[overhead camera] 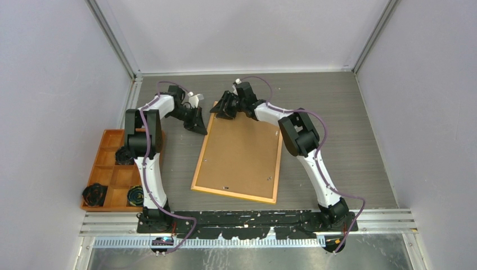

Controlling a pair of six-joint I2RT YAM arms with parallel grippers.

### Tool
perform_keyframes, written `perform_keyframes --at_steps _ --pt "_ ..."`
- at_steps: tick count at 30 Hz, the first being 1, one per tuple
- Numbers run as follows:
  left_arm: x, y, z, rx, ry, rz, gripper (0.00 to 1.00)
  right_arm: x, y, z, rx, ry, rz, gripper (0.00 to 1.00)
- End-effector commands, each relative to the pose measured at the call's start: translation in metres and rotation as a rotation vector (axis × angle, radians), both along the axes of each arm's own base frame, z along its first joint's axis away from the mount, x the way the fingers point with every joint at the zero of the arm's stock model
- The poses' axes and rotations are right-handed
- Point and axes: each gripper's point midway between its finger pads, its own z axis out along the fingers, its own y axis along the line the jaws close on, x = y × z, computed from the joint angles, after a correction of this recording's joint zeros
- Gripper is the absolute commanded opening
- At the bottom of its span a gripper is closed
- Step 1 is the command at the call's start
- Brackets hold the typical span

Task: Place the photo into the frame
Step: Install the photo frame at the center of the board.

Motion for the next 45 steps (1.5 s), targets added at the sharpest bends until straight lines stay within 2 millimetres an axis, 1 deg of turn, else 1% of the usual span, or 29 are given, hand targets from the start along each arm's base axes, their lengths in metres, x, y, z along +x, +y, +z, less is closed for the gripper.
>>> perform_keyframes --at_steps 1,6,10,12,15,16,17,19,22,25,27,29,39,45 --pt "-0.003 0.002 -0.020 0.036 0.004 -0.031 0.11 -0.003 0.008 0.006 0.008 -0.004 0.038 0.49" --pt "-0.003 0.002 -0.021 0.037 0.004 -0.031 0.10 -0.001 0.005 0.011 0.002 -0.016 0.038 0.48" --pt "-0.003 0.002 -0.021 0.039 0.003 -0.027 0.10 0.013 -0.009 0.034 0.006 -0.055 -0.004 0.49" --pt "-0.003 0.002 -0.021 0.040 0.003 -0.028 0.10 0.022 -0.023 0.050 -0.002 -0.086 -0.038 0.52" --pt "-0.004 0.002 -0.022 0.041 0.002 -0.030 0.09 0.028 -0.054 0.071 -0.022 -0.131 -0.105 0.56" --pt "-0.004 0.002 -0.021 0.041 0.003 -0.030 0.09 0.027 -0.064 0.077 -0.031 -0.146 -0.125 0.57" --pt "-0.004 0.003 -0.021 0.041 0.002 -0.030 0.09 0.026 -0.074 0.089 -0.037 -0.168 -0.144 0.57" --pt "-0.004 0.003 -0.022 0.041 0.002 -0.030 0.08 0.019 -0.092 0.091 -0.066 -0.172 -0.172 0.57" --pt "-0.004 0.003 -0.022 0.040 0.002 -0.030 0.08 0.007 -0.117 0.084 -0.132 -0.161 -0.215 0.57" --pt "-0.005 0.003 -0.023 0.041 0.001 -0.033 0.08 -0.002 -0.137 0.072 -0.187 -0.143 -0.250 0.57" --pt "-0.004 0.002 -0.022 0.041 0.002 -0.033 0.07 -0.011 -0.149 0.058 -0.242 -0.114 -0.263 0.57" --pt "-0.005 0.003 -0.023 0.041 0.002 -0.035 0.07 -0.016 -0.158 0.047 -0.275 -0.099 -0.271 0.57" --pt "-0.005 0.003 -0.022 0.040 0.000 -0.036 0.06 -0.018 -0.179 0.021 -0.333 -0.057 -0.304 0.55" --pt "-0.005 0.003 -0.023 0.039 0.002 -0.038 0.06 -0.009 -0.189 0.009 -0.356 -0.056 -0.330 0.54"
